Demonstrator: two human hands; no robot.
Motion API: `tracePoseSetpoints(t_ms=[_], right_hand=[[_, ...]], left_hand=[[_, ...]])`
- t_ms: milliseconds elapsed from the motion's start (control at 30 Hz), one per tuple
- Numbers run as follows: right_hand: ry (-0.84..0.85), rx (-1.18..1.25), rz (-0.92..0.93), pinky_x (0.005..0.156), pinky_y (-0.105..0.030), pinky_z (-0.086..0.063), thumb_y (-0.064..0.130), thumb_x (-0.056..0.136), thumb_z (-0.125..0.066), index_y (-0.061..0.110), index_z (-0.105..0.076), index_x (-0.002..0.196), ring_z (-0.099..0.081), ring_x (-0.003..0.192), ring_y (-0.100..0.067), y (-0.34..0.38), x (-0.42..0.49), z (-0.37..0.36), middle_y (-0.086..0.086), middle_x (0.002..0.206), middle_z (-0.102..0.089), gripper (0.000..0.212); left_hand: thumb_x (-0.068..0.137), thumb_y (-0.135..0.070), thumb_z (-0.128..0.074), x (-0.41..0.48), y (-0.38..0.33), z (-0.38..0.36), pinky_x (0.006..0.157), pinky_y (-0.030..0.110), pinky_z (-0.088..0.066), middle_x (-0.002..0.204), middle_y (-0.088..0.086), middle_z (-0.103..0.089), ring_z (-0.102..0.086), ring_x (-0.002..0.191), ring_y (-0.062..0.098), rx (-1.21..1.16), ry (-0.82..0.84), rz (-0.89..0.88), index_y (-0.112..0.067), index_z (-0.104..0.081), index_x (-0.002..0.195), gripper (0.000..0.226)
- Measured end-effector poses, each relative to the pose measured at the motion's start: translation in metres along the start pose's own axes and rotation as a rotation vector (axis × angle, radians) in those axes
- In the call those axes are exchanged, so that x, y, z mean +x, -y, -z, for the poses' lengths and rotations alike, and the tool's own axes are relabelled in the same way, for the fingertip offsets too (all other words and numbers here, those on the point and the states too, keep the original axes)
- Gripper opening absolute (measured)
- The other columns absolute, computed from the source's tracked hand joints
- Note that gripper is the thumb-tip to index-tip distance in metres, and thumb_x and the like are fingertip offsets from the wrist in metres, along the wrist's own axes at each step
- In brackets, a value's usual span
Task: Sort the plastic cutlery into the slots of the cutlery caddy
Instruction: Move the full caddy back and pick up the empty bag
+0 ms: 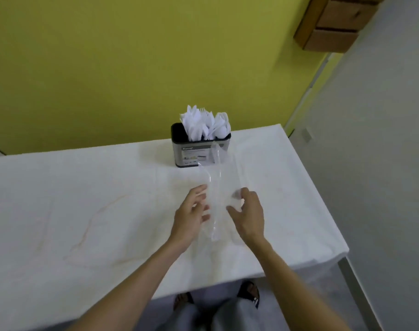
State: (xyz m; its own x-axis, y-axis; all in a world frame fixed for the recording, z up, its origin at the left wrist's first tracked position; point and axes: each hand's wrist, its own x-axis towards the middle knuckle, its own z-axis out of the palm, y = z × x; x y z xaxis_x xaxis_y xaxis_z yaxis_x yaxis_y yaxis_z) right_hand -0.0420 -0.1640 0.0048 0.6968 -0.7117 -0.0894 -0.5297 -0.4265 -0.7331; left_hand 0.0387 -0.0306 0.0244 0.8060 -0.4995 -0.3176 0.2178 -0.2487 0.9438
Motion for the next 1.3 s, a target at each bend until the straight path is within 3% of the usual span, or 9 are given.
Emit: tracePoseSetpoints(t_ms=[133, 300, 500, 600, 767, 1000, 1100, 1200, 1300], right_hand=[[-0.155, 0.177, 0.107, 0.061, -0.015, -0.041, 0.033, 0.091, -0.064, 0.03, -0.05, 0.1, -0.054, 0.077, -0.006, -0.021, 0.009, 0.069, 0.014, 0.099, -0.058, 0.017], [-0.403, 0.257, 0.112, 0.06, -0.014, -0.046, 0.022, 0.096, -0.057, 0.037, -0.044, 0.101, -0.06, 0.079, -0.009, -0.08, 0.034, 0.17, 0.011, 0.095, -0.062, 0.02], [-0.501, 0.216, -0.094, 0.067, -0.018, -0.047, 0.018, 0.096, -0.053, 0.028, -0.051, 0.106, -0.064, 0.077, -0.008, -0.214, 0.09, 0.245, 0.002, 0.096, -0.068, 0.013], [-0.439, 0.213, -0.265, 0.068, -0.002, -0.042, 0.015, 0.093, -0.058, 0.015, -0.061, 0.111, -0.058, 0.075, 0.003, -0.295, 0.119, 0.244, 0.0, 0.1, -0.065, 0.018], [-0.388, 0.244, -0.47, 0.06, -0.013, -0.043, 0.007, 0.091, -0.06, 0.019, -0.059, 0.085, -0.058, 0.065, -0.005, -0.4, 0.147, 0.201, 0.008, 0.072, -0.061, 0.013], [-0.369, 0.221, -0.693, 0.054, -0.019, -0.042, 0.004, 0.091, -0.056, 0.008, -0.053, 0.076, -0.054, 0.062, -0.015, -0.532, 0.179, 0.103, -0.006, 0.071, -0.062, 0.016], [-0.308, 0.246, -0.72, 0.068, -0.027, -0.051, 0.007, 0.092, -0.06, 0.009, -0.054, 0.094, -0.063, 0.078, -0.019, -0.566, 0.183, 0.069, -0.007, 0.089, -0.065, 0.007], [-0.154, 0.272, -0.824, 0.097, -0.036, -0.051, 0.0, 0.092, -0.055, 0.008, -0.036, 0.14, -0.059, 0.115, -0.028, -0.587, 0.176, 0.05, -0.013, 0.126, -0.057, 0.052], [-0.059, 0.228, -0.835, 0.095, -0.03, -0.047, -0.004, 0.092, -0.051, 0.006, -0.032, 0.142, -0.057, 0.116, -0.029, -0.589, 0.173, 0.051, -0.016, 0.13, -0.054, 0.055]], left_hand=[[0.103, -0.024, -0.04, 0.011, -0.047, -0.09, 0.097, 0.035, -0.053, 0.132, -0.004, -0.057, -0.065, 0.11, 0.014, -0.115, 0.24, -0.101, -0.038, -0.052, 0.125, 0.029], [0.096, -0.037, -0.04, 0.033, -0.088, -0.219, 0.102, 0.034, -0.047, 0.134, -0.005, -0.058, -0.059, 0.12, 0.017, -0.136, 0.491, -0.142, -0.036, -0.049, 0.13, 0.036], [0.102, -0.045, -0.028, 0.074, -0.076, -0.393, 0.11, 0.038, -0.038, 0.135, -0.005, -0.054, -0.052, 0.125, 0.014, -0.01, 0.657, -0.011, -0.038, -0.049, 0.124, 0.031], [0.094, -0.061, -0.024, 0.112, -0.032, -0.463, 0.113, 0.044, -0.033, 0.135, 0.0, -0.055, -0.05, 0.127, 0.016, 0.1, 0.626, 0.19, -0.028, -0.053, 0.127, 0.055], [0.099, -0.057, -0.015, 0.155, 0.055, -0.515, 0.096, 0.035, -0.041, 0.142, 0.003, -0.047, -0.055, 0.117, 0.026, 0.157, 0.553, 0.525, -0.024, -0.05, 0.133, 0.059], [0.102, -0.05, -0.014, 0.221, 0.193, -0.569, 0.112, 0.044, -0.032, 0.153, 0.012, -0.033, -0.035, 0.137, 0.036, 0.03, 0.316, 0.77, -0.015, -0.049, 0.137, 0.061], [0.099, -0.058, -0.012, 0.239, 0.241, -0.575, 0.112, 0.056, -0.026, 0.157, 0.007, -0.028, -0.03, 0.141, 0.034, 0.024, 0.247, 0.867, -0.023, -0.034, 0.148, 0.064], [0.096, -0.063, -0.016, 0.248, 0.275, -0.571, 0.113, 0.053, -0.03, 0.151, 0.015, -0.037, -0.038, 0.136, 0.036, 0.094, 0.135, 0.939, -0.015, -0.031, 0.149, 0.073], [0.099, -0.056, -0.018, 0.25, 0.285, -0.563, 0.117, 0.045, -0.026, 0.154, 0.018, -0.03, -0.033, 0.139, 0.035, 0.222, 0.056, 0.913, -0.007, -0.025, 0.15, 0.071]])
